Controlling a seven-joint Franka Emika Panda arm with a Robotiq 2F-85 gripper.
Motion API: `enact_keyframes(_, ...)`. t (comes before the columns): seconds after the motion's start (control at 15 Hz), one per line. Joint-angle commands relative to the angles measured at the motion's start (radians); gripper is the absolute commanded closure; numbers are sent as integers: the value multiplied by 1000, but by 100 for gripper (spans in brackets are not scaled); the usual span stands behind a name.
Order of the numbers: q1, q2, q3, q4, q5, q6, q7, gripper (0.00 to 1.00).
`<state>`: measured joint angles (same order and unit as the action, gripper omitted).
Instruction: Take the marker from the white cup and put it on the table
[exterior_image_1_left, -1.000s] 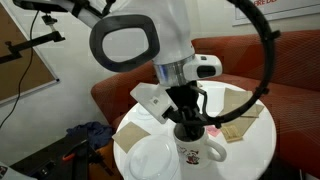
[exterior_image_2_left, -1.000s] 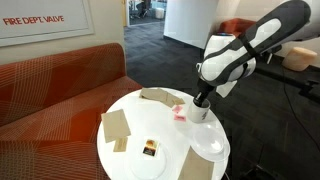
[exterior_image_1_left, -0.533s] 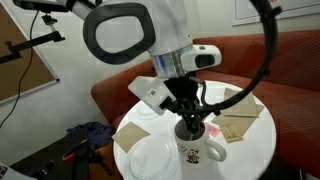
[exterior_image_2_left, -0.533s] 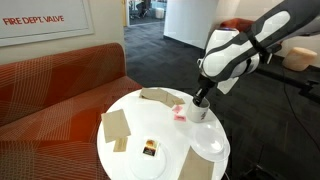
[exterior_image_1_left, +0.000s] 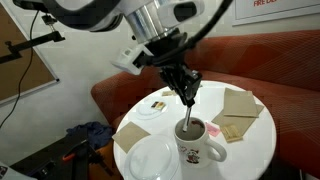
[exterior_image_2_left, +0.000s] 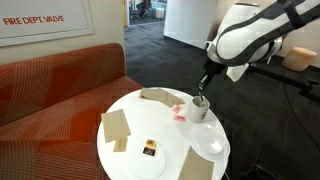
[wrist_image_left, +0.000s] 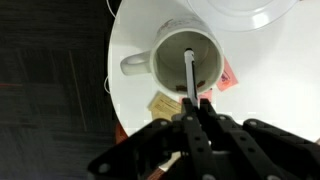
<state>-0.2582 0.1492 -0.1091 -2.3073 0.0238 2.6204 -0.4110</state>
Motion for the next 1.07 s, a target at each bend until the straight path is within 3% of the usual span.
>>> enact_keyframes(0.0,30,-139,-14,-53,-25,-20,35,97)
enact_keyframes(0.47,91,-191,-4,26,-85,-120,147,97)
enact_keyframes(1.0,162,-107,30,174,-192,-253,337,97)
